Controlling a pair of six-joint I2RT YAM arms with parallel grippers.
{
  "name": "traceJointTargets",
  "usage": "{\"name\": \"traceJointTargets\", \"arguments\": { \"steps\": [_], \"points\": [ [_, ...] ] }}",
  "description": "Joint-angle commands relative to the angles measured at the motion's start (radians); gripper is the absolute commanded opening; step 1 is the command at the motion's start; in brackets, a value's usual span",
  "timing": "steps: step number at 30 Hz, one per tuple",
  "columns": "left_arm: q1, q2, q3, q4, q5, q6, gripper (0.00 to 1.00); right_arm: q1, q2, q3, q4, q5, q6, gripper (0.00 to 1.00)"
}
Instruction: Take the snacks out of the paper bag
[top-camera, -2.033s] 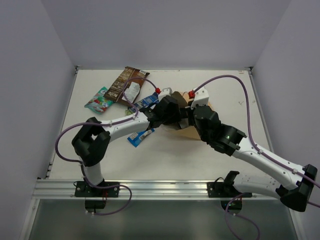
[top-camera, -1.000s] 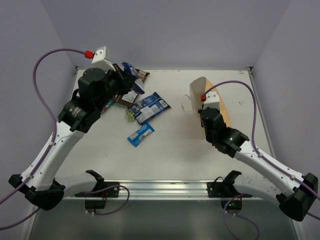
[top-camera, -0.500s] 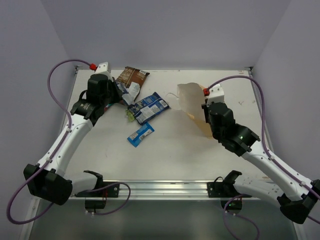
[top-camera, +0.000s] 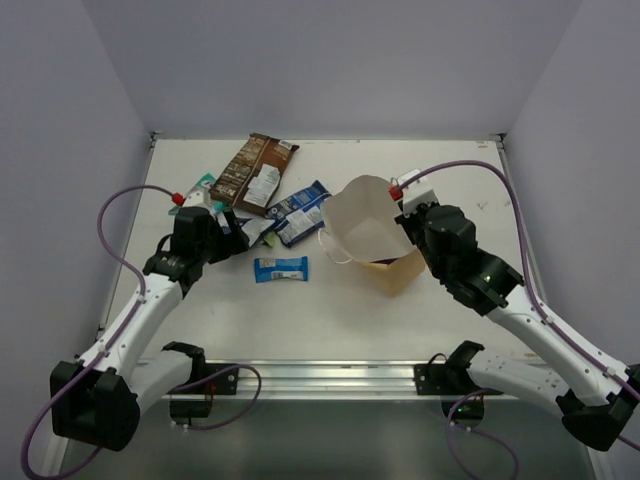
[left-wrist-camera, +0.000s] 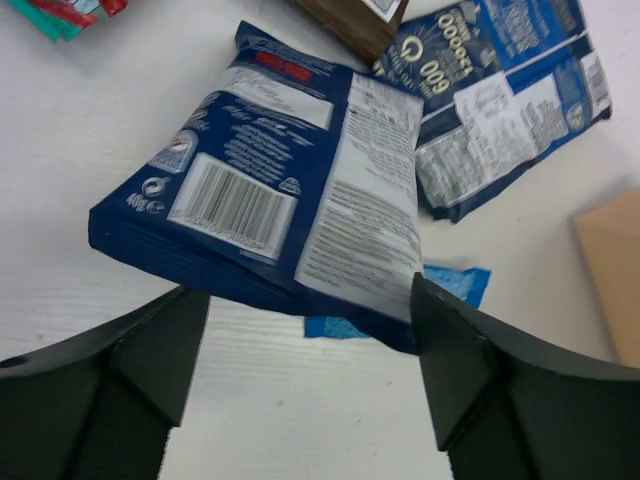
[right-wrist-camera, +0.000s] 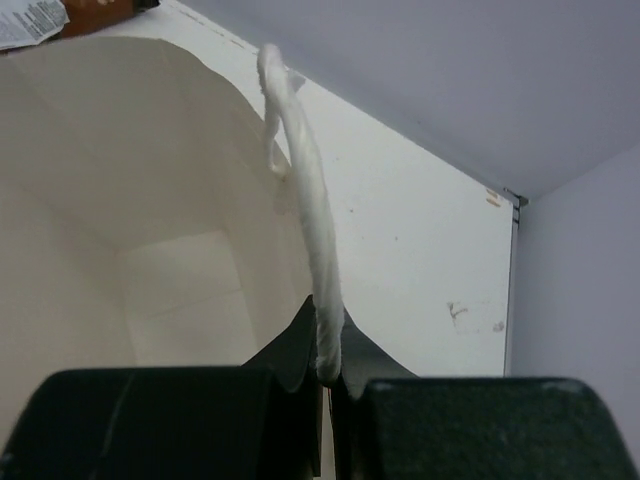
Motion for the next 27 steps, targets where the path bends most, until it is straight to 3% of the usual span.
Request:
{"name": "traceJointTargets", "arguments": {
  "steps": [1, 2, 8, 14, 22, 27],
  "points": [
    [0.007, -0.104, -0.029, -0.048, 0.006, -0.045, 0.96, -0.001, -0.039, -0.040, 0.205, -0.120, -0.218, 0.00],
    [0.007, -0.115, -0.022, -0.066, 0.005, -0.036, 1.00, -0.001, -0.036, -0.058, 0.225, -0.140, -0.244, 0.00],
    [0.007, -0.143, 0.082, -0.134, -0.012, 0.042, 1.00, -0.084, 0.077, -0.023, 0.308, -0.165, -0.401, 0.00],
    [0.007, -0.102, 0.216, -0.113, 0.078, 0.146, 1.00, -0.138, 0.155, -0.019, 0.498, -0.170, -0.600, 0.00],
    [0.006, -0.063, 0.313, -0.071, 0.279, 0.240, 1.00, -0.021, 0.143, -0.043, 0.601, -0.188, -0.763, 0.00],
    [-0.025, -0.056, 0.328, -0.024, 0.405, 0.321, 0.97, 0.005, 0.122, -0.120, 0.490, -0.254, -0.686, 0.00]
  ]
}}
